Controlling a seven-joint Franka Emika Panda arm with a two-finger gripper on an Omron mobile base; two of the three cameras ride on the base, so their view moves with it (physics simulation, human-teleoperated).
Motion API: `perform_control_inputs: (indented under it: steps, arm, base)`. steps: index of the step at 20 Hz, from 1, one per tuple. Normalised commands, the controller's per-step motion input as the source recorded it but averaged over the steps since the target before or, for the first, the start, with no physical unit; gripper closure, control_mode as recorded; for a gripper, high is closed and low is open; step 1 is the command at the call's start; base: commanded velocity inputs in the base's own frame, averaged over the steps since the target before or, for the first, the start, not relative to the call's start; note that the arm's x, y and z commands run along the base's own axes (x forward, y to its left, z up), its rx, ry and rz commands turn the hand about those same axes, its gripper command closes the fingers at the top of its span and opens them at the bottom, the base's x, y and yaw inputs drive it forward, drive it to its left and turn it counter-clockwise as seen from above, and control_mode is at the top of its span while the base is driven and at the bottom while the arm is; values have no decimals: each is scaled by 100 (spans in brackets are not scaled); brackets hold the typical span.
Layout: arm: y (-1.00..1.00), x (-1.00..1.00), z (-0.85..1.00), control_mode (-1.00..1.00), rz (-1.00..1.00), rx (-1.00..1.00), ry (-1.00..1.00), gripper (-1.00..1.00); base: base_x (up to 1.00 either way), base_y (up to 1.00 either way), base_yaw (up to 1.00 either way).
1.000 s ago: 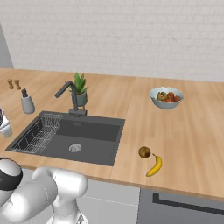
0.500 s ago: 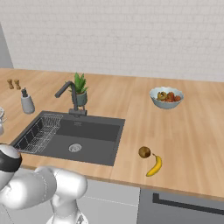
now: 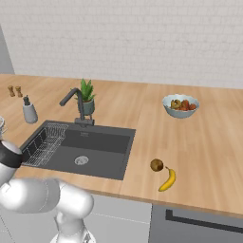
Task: Put the colander in the sink, put the pear, banana in the colander, and turn on the sink faucet and pour water over the colander.
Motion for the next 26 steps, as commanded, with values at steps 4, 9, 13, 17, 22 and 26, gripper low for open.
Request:
perform_control_inputs:
  steps: [4,9,13,17,22,26]
  arm:
    - [50,34,0,-100,0,2,0,-100]
    - [57,36,-6,-100,0,0,0,-100]
    - [48,31,-19,-100,0,0,0,-100]
    - [26,25,-31,-100,0,0,0,-100]
    - [0,-6,-45,-100,0,0,0,-100]
    - [0,-11,-59,-100,0,-3,0,-100]
  base:
    - [0,0,0]
    - [0,0,0]
    - [0,0,0]
    - [0,0,0]
    - [0,0,0]
    - [0,0,0]
